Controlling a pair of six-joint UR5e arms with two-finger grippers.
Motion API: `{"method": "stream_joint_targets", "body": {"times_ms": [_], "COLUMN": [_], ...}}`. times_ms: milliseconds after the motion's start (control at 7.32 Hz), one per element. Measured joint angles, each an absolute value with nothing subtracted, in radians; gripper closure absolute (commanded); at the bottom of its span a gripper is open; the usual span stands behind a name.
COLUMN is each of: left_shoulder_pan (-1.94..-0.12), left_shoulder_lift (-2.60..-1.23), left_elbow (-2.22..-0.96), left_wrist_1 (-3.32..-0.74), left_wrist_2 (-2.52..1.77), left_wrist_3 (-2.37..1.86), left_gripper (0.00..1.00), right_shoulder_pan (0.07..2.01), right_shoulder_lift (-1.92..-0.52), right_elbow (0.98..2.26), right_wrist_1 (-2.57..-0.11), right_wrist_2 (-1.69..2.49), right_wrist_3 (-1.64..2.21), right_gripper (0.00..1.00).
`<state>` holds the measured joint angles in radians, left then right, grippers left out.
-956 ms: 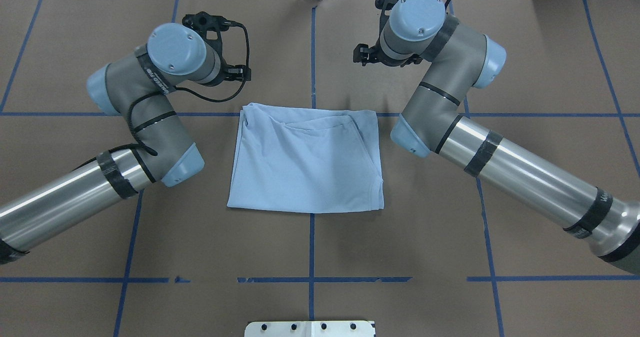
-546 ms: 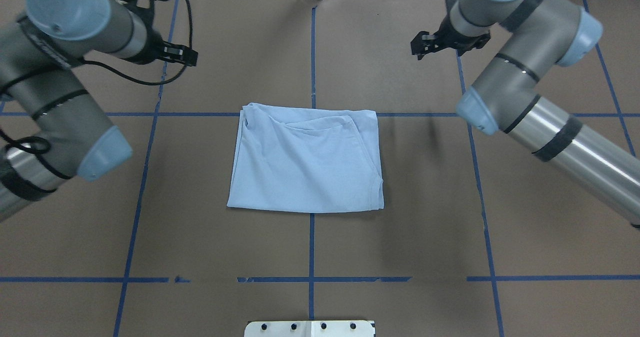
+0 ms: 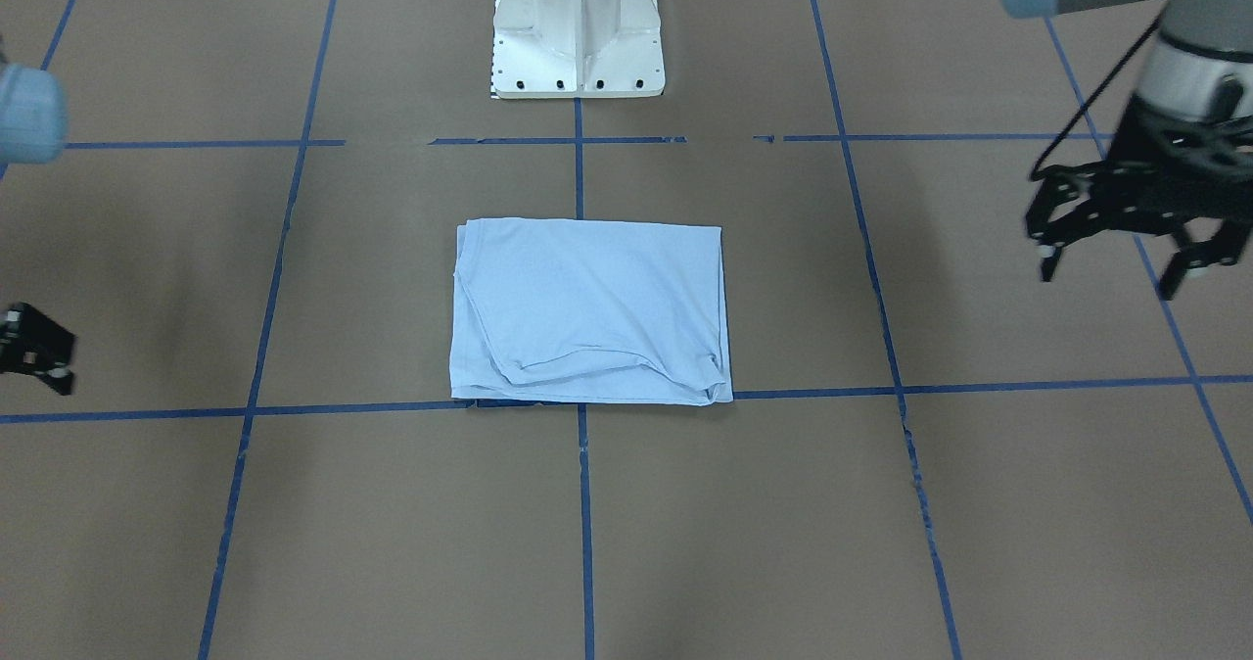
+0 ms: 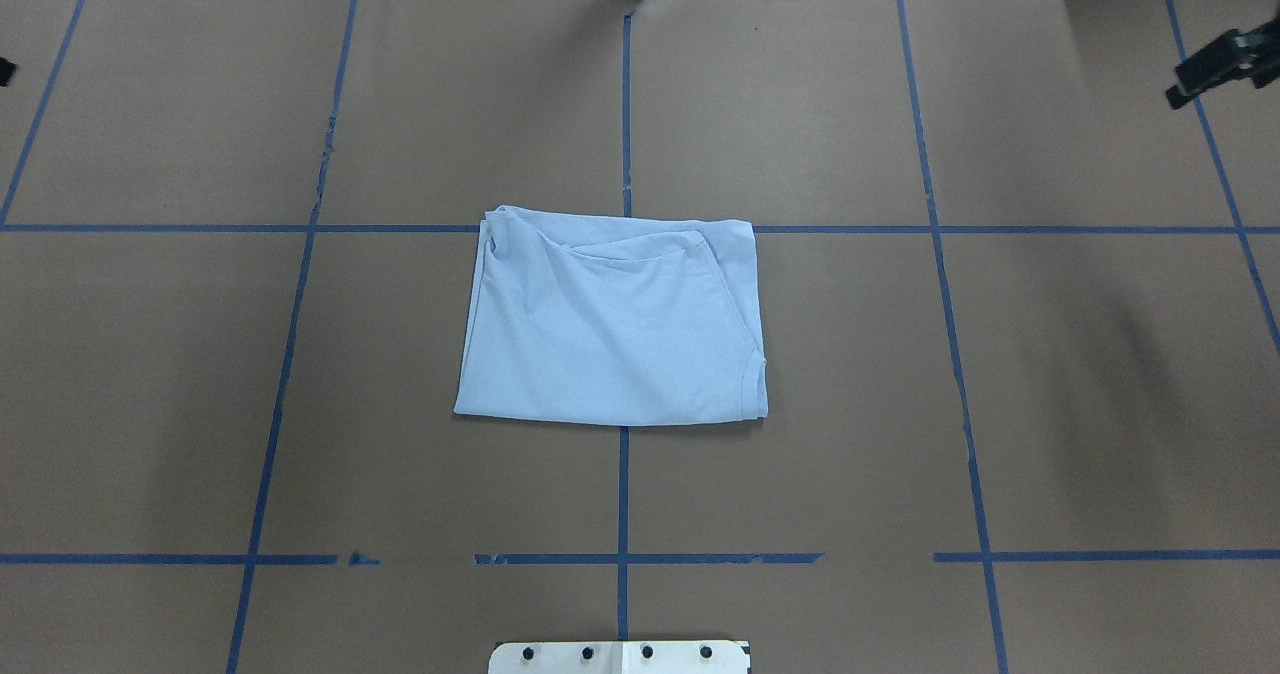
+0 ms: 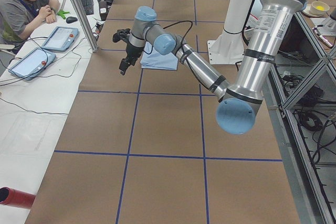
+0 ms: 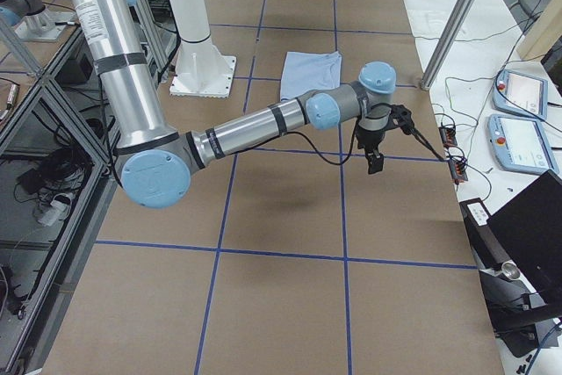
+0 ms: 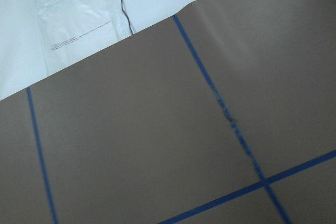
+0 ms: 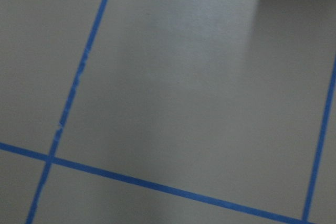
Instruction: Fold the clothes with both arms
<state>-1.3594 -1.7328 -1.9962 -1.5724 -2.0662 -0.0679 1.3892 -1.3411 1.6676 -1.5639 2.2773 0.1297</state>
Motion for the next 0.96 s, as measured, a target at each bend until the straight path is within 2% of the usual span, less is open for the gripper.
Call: {"method": "stream_joint_targets", "body": {"times_ms": [137,410,683,956], "left_shoulder_pan": [-1.449,-1.515,-1.532,-1.535], "left_shoulder_lift": [-1.663,-1.58,-1.547,-1.463], "left_elbow": [-1.973,-1.854,-1.771,-1.758], "left_wrist_1": [-1.571,-1.584,-1.597,-1.602], "left_wrist_2": [-2.136,-2.206,-2.246,-2.364], "left_wrist_3": [-0.002,0.035,0.046,0.048], "left_gripper": [0.0,0.0,0.0,0.0], "right_shoulder_pan": [1.444,1.482,1.499,1.514], "right_shoulder_lift": [-1.434,-1.59,-1.674,-1.706], "right_elbow": [1.67,1.671,1.682,1.716], "right_wrist_1": [-1.566,-1.56,-1.541,-1.513], "right_wrist_2": [2.291,2.295,2.302,2.309], "right_wrist_3": [0.074,0.041,0.042,0.048], "right_gripper": [0.0,0.0,0.0,0.0]}}
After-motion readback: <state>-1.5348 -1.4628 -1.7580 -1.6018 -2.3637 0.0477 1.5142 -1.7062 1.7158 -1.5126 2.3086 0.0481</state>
